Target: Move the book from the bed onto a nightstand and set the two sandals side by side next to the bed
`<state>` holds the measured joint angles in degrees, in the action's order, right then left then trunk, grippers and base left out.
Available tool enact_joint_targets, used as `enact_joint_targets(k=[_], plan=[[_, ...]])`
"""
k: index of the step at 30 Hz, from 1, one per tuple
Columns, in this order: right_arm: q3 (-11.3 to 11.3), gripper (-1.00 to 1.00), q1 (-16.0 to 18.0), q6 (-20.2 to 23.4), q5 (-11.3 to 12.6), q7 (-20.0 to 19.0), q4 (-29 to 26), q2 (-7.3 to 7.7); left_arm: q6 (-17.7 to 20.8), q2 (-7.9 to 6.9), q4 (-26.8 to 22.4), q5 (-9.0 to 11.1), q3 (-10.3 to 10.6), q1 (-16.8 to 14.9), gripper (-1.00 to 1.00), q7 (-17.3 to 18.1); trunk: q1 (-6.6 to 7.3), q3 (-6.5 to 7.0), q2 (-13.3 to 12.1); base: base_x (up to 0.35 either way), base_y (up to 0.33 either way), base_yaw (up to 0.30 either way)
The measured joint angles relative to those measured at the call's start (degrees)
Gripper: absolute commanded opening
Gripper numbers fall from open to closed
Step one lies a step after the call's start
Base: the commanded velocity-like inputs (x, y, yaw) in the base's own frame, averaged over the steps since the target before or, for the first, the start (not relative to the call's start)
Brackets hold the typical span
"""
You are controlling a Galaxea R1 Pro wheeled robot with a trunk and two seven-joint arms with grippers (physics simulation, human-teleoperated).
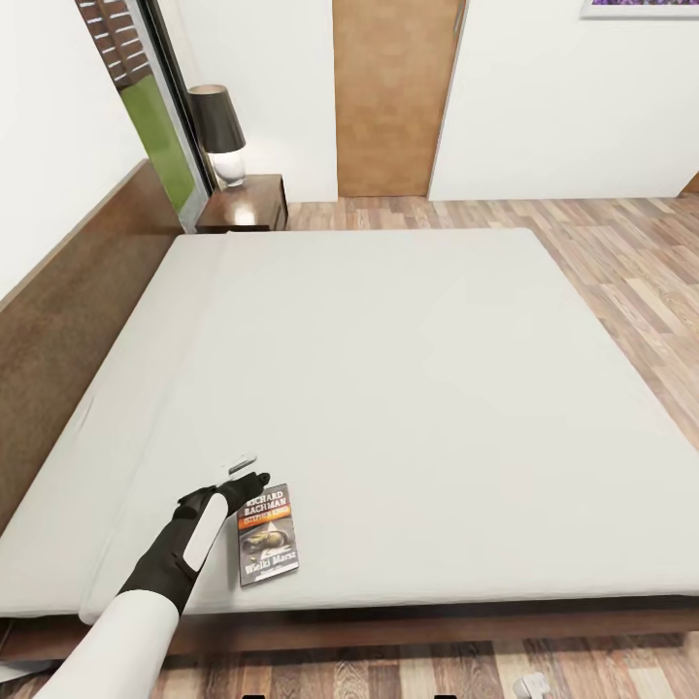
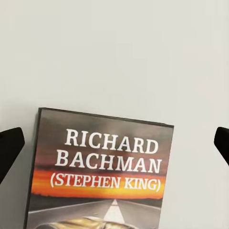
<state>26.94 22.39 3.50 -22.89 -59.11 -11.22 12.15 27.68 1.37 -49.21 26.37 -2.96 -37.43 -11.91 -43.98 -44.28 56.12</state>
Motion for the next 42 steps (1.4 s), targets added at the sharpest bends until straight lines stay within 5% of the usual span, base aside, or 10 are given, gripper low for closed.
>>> enact_joint_targets(k=[4, 31, 42], plan=[[0.0, 1.0, 0.0, 0.0, -0.03, 0.0, 0.01, 0.0, 0.0, -0.01, 0.0, 0.02, -0.03, 0.0, 1.0, 0.0, -0.87, -0.71, 1.59, 0.0, 0.0, 0.0], [0.0, 1.0, 0.0, 0.0, 0.0, 0.0, 0.0, 0.01, -4.13, -0.1, 0.09, -0.08, -0.36, 0.0, 1.0, -0.57, -0.88, -0.72, 1.61, 0.0, 0.0, 0.0], [0.0, 1.0, 0.0, 0.0, -0.02, 0.0, 0.0, 0.0, -4.13, -0.1, 0.15, -0.08, -0.36, 0.0, 1.0, -0.56, -3.29, -2.69, 6.01, 0.0, 0.0, 0.0]])
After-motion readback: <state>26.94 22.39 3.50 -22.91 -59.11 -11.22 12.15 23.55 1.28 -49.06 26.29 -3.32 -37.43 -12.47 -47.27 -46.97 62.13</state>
